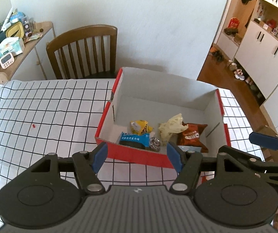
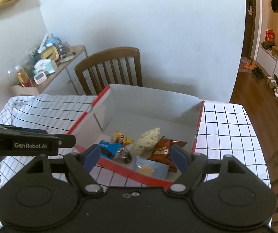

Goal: Organize snacks
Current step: 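Withdraw both grippers from the box back toward the remaining snacks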

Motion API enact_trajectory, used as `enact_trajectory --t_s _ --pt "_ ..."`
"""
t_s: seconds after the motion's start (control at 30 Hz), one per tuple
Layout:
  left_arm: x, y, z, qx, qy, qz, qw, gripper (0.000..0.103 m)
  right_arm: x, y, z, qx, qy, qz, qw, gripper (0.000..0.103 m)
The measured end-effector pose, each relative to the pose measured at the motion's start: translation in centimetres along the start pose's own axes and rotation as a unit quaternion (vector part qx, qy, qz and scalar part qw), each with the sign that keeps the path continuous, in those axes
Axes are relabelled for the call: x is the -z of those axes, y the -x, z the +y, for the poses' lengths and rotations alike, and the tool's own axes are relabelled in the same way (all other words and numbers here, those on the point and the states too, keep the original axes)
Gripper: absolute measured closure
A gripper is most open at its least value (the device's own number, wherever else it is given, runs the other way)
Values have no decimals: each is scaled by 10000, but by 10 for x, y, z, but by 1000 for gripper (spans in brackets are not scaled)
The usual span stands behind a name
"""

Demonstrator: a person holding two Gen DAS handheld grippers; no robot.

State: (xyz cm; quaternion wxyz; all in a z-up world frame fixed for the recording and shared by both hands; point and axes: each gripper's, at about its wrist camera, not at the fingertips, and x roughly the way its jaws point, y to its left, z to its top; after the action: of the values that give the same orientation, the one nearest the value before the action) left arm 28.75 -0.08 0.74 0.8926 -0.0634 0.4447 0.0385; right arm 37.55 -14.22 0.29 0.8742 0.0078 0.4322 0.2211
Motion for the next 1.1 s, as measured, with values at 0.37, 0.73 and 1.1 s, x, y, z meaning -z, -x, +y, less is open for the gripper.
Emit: enact_trajectory --t_s 0.37,0.73,1.1 --pt "33 35 -2 174 -152 -289 9993 36 23 40 9 -110 -5 -341 9994 18" --pt "75 57 1 358 -304 -427 9980 30 58 66 14 -287 -42 -475 9985 10" --pt "113 57 7 438 -265 -357 9981 21 96 77 17 -384 -12 -505 9980 2"
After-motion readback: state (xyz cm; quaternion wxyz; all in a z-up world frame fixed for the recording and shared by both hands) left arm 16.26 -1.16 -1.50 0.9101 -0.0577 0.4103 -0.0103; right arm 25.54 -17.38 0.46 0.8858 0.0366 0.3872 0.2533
